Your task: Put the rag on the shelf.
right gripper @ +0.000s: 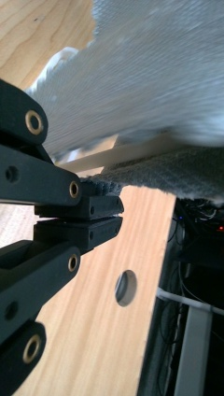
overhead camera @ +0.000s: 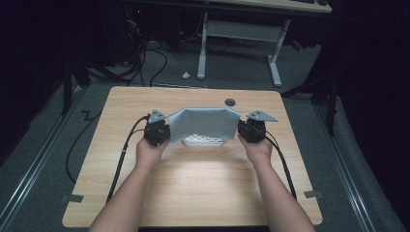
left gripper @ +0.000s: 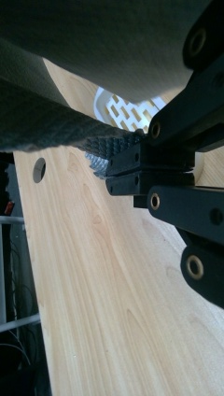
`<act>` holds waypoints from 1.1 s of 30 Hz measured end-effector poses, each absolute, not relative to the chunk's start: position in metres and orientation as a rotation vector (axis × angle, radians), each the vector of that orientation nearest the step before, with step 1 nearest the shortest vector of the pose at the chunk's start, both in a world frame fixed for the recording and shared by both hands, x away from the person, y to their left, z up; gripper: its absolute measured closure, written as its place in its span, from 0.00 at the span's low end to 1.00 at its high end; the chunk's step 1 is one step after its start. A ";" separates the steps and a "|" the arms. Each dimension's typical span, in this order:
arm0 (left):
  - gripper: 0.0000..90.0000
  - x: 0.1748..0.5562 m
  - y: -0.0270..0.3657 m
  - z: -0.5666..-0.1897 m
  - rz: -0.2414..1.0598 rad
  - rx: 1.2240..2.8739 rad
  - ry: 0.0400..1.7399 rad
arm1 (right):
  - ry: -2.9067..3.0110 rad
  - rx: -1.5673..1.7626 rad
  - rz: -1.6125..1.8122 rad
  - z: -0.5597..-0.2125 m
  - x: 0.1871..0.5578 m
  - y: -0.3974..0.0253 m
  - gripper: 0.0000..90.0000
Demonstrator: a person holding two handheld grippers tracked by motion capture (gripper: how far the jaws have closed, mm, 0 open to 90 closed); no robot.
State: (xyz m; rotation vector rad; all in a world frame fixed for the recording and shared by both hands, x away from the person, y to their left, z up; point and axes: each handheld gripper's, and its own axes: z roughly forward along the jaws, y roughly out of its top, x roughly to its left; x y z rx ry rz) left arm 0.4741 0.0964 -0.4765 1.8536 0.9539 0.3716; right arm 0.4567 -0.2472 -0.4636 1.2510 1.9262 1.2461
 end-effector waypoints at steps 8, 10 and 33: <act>0.97 0.472 0.096 -0.480 0.371 1.844 0.954 | 1.921 1.270 1.259 -0.474 0.455 -0.250 0.99; 0.97 0.472 0.096 -0.480 0.369 1.841 0.956 | 1.924 1.270 1.252 -0.474 0.455 -0.249 0.99; 0.75 0.467 0.124 -0.480 0.393 1.743 1.037 | 1.874 1.289 1.220 -0.467 0.449 -0.262 0.85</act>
